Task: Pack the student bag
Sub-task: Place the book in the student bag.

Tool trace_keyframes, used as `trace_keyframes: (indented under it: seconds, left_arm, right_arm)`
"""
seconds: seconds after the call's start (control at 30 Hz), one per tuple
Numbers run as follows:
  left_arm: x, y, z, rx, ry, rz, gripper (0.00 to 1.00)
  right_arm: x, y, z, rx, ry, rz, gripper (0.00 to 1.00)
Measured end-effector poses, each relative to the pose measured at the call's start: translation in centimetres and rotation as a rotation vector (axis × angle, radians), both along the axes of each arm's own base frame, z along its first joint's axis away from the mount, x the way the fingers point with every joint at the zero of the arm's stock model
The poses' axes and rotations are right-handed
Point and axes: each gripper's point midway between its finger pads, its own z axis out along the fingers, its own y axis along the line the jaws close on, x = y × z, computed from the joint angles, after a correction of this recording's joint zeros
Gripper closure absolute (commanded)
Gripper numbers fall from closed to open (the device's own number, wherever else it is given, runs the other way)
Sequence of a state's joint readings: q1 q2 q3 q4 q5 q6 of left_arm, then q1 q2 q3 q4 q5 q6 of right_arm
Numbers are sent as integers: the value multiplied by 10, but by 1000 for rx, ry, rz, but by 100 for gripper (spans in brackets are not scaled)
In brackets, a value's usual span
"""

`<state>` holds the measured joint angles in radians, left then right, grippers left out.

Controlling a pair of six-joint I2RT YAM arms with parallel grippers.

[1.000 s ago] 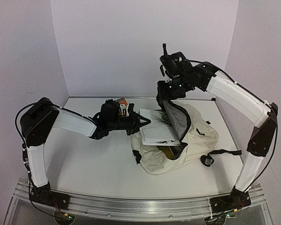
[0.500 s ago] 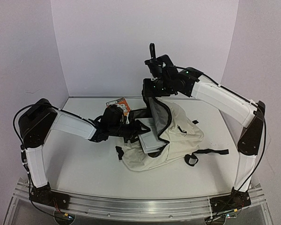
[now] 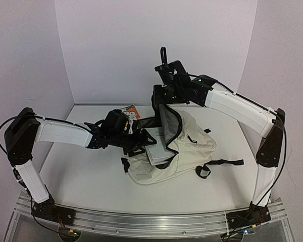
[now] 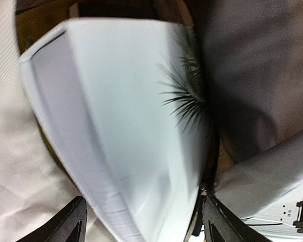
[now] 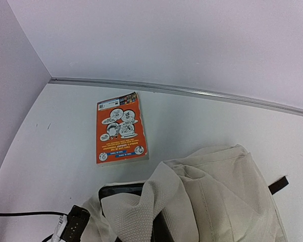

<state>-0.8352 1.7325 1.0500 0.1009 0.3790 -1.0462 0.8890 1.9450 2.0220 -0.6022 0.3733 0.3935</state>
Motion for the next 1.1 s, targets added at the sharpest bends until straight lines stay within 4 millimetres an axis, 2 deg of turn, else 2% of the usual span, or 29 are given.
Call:
trace_keyframes:
  seconds: [0.13, 0.27, 0.4, 0.6, 0.77, 1.1]
  left_arm:
    - [-6, 6, -12, 49, 35, -5, 24]
    - [-12, 12, -23, 110, 43, -3, 36]
    - [-17, 10, -21, 120, 24, -20, 50]
    - [-24, 2, -15, 104, 18, -58, 62]
    - [-22, -9, -11, 85, 26, -87, 66]
    - [-16, -38, -13, 27, 52, -154, 66]
  right_arm:
    - [1, 0, 0, -1, -6, -2, 100]
    - [1, 0, -2, -2, -4, -1, 100]
    - [1, 1, -3, -4, -3, 0, 100]
    - [-1, 2, -3, -2, -3, 5, 100]
    - [0, 3, -3, 1, -4, 6, 100]
    - [-1, 3, -4, 1, 5, 13, 100]
